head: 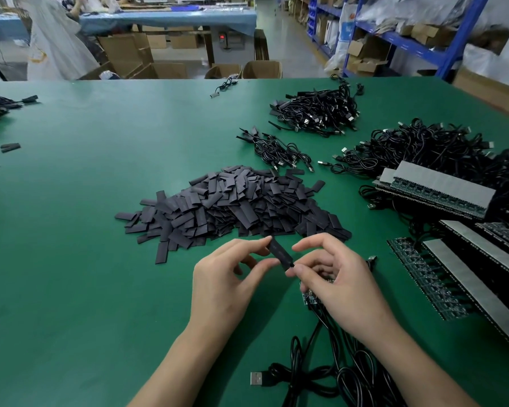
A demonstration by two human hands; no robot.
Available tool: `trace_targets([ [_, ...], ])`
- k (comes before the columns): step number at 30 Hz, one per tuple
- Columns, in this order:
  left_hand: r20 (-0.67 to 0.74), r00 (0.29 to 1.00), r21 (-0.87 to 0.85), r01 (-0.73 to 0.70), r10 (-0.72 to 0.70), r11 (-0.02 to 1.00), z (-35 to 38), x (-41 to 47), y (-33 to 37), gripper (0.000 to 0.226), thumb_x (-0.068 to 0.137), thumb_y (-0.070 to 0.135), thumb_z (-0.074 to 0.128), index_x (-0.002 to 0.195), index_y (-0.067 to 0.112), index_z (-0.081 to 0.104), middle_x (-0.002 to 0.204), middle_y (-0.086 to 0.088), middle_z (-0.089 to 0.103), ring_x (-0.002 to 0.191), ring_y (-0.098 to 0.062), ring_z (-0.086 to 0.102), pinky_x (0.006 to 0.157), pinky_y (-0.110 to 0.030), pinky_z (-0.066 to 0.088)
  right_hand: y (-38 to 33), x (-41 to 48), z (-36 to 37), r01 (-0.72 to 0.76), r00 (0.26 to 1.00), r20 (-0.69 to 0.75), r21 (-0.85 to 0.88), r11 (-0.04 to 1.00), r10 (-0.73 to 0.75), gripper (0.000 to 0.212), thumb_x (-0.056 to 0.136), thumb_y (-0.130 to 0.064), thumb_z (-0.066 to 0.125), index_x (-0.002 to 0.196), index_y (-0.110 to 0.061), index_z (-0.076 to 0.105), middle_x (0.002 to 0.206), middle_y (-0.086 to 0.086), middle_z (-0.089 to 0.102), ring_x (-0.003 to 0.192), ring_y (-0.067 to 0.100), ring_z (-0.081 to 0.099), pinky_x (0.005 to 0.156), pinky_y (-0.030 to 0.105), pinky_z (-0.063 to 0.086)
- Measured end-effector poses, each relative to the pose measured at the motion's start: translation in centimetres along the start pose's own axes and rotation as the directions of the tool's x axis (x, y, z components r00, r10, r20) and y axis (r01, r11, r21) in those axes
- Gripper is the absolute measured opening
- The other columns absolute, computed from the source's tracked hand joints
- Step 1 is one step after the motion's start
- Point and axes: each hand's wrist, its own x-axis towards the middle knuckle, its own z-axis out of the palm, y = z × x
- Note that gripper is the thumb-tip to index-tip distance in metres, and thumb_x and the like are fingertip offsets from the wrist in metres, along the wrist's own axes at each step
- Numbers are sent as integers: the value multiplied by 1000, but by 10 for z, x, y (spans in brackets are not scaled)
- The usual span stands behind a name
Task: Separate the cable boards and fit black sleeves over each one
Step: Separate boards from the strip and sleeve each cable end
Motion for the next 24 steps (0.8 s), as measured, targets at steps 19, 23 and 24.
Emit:
trace_targets([
  [19, 94, 889, -649, 397, -449, 649, 6, 4, 1, 9, 84, 23, 75, 90, 16, 78, 80, -11, 77, 72, -17, 73, 68, -23, 57, 7, 2, -15, 123, 992, 53, -296, 947, -113, 30, 80, -57, 66, 108, -45, 66, 102, -26, 71, 104, -1, 67, 90, 11, 46],
  [23, 50, 833, -735, 404, -551, 545, 0, 7, -4, 14, 80, 26, 76, 90, 16, 79, 81, -10, 77, 73, -16, 73, 70, -24, 59, 13, 6, -26, 157, 987, 107, -431, 889, -123, 17, 84, -51, 71, 95, -39, 74, 97, -27, 67, 108, 1, 61, 95, 25, 48],
  [24, 49, 823, -746, 407, -567, 527, 0, 8, -5, 15, 80, 25, 76, 91, 16, 79, 81, -10, 77, 73, -16, 73, 69, -23, 59, 14, 7, -25, 163, 985, 122, -438, 884, -121, 16, 84, -51, 70, 92, -37, 75, 95, -27, 68, 107, 2, 61, 95, 29, 49],
])
